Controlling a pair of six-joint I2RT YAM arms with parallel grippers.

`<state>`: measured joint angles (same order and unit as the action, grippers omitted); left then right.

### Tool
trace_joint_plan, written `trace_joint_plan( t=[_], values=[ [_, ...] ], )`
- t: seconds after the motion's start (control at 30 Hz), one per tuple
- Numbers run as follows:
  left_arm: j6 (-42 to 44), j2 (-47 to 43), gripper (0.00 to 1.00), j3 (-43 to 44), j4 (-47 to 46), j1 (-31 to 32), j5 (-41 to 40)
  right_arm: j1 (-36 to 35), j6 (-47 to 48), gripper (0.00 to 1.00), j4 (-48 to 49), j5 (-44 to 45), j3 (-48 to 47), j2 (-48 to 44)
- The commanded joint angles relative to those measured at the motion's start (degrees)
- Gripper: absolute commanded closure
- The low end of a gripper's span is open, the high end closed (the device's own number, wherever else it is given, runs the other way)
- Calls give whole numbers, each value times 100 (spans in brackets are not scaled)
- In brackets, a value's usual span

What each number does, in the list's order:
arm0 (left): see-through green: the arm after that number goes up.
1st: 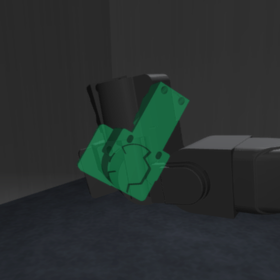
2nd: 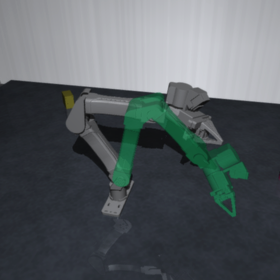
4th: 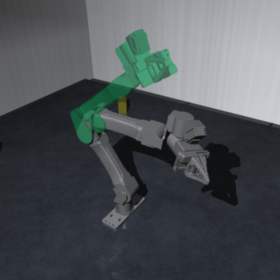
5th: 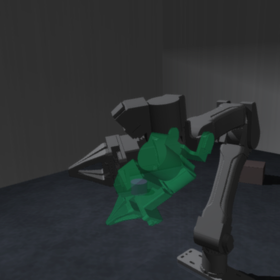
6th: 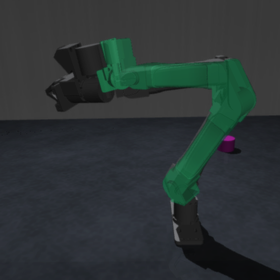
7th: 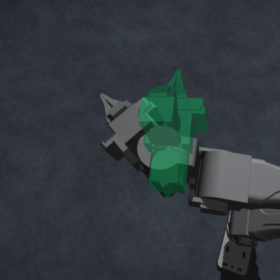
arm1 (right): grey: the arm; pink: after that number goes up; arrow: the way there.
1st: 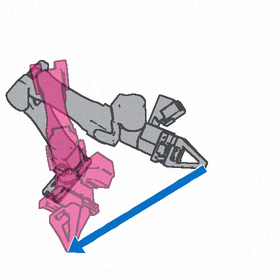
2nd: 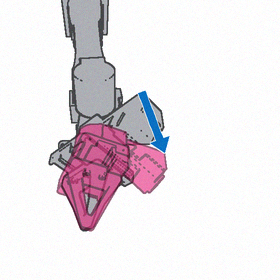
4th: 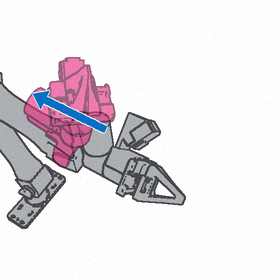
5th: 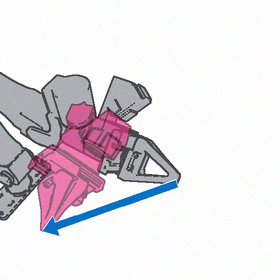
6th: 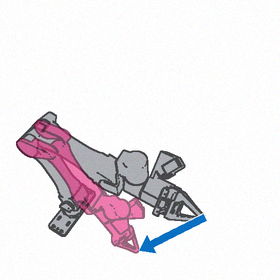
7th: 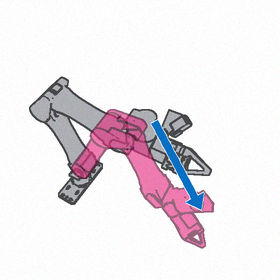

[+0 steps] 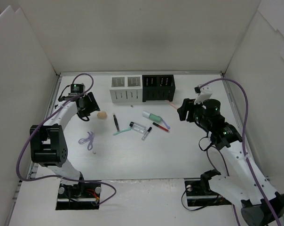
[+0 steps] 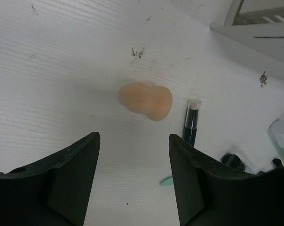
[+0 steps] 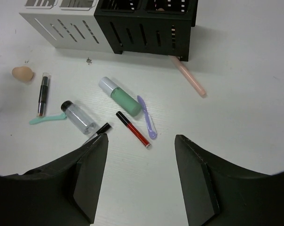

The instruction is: Organize the makeup

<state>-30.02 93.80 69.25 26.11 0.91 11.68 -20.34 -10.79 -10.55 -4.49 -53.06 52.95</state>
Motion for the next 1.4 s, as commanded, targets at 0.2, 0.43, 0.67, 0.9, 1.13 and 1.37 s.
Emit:
trace_joint_plan(
  t=[0.2,0.43,0.67,0.9,1.13,1.37],
  values=[
    [-672,657,46,132,-791,-117,-16,-41,-126,43,272,212,436,-794],
    [-751,1079,47,281,-800,-117,-8,-32,-143,43,264,282,472,-777],
    [-795,1088,68,115,-984,-3,0,-49,-143,43,255,361,498,-760],
    [-733,1176,100,123,-1064,-3,168,-58,-178,43,237,335,498,-742],
    [-769,772,100,-43,-1160,59,221,-49,-187,43,202,309,481,-847],
    [-654,-229,100,-140,-1073,313,-69,-49,-213,43,211,177,437,-769]
  ],
)
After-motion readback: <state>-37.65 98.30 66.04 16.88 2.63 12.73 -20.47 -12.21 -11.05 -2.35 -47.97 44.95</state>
